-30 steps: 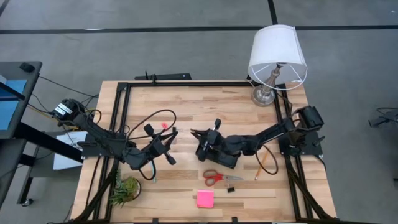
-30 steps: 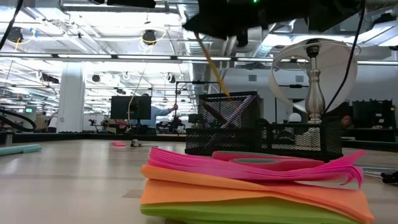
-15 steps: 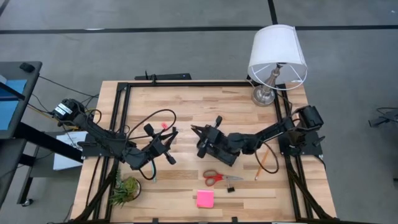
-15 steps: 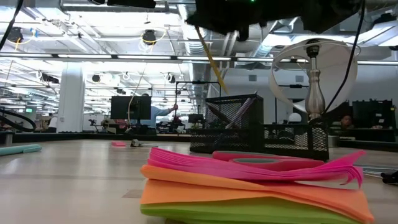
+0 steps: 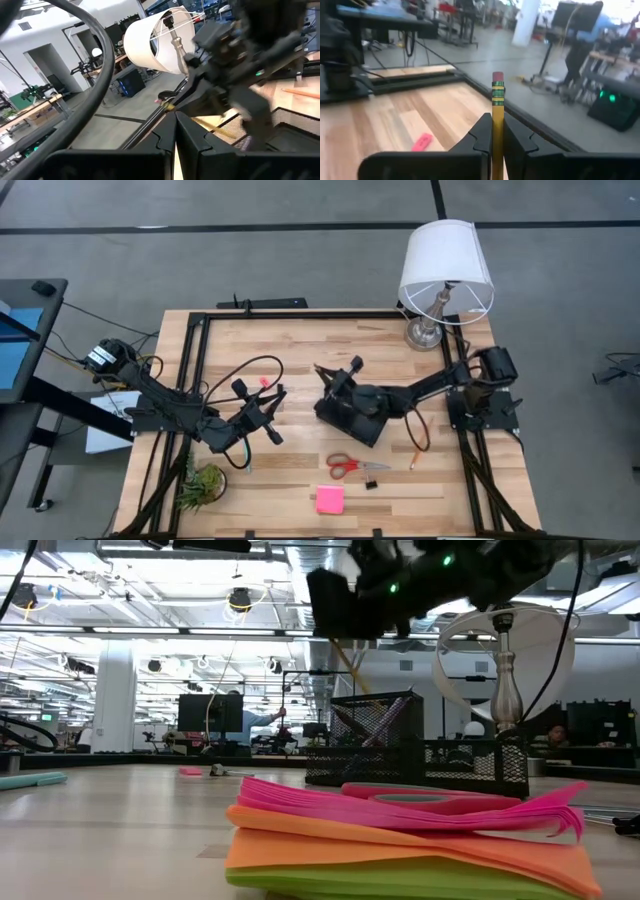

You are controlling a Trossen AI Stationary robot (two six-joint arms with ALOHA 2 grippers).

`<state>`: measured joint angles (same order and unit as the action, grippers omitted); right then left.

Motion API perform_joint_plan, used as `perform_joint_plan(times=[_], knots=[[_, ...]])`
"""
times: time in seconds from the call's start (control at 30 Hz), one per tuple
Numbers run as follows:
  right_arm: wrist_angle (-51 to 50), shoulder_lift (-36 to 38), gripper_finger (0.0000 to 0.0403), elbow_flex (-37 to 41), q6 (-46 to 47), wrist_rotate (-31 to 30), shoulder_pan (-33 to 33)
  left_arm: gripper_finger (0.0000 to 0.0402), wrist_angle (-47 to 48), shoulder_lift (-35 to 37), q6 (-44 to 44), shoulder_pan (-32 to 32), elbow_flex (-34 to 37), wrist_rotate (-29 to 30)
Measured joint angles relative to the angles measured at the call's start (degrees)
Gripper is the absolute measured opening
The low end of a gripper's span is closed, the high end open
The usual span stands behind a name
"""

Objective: Pick and place office supplies into organizer
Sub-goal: Put the left yellow pencil into the desk organizer, then put the yellow pencil into the desk organizer

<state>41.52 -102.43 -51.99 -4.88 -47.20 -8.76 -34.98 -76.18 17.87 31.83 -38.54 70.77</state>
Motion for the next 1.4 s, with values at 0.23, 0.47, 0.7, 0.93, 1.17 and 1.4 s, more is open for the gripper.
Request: perform_joint_plan(times=[0.23,0.47,0.7,0.93,1.17,1.4], knots=[[-4.2,0.0,0.0029,0.0,3.4,3.6,-0.1,0.0,0.0,0.0,-0.1,0.0,0.0,0.0],[-8.8,0.0,0.0059,0.0,6.8,3.6,-0.3,0.0,0.0,0.0,-0.1,0.0,0.0,0.0],[-11.2,0.0,0.0062,0.0,6.9,3.6,-0.3,0.0,0.0,0.0,-0.3,0.0,0.0,-0.1],[-9.9,1.5,0.0063,0.0,2.4,2.6,-4.2,0.0,0.1,0.0,-0.3,0.0,0.0,0.0],[-22.9,15.5,0.0064,0.0,-1.8,-1.3,-16.1,0.0,6.8,0.2,-2.1,3.2,0.0,1.8],[-64.3,24.7,0.0064,0.0,33.4,14.3,-25.5,0.0,13.2,0.2,-10.5,7.4,0.0,1.9]])
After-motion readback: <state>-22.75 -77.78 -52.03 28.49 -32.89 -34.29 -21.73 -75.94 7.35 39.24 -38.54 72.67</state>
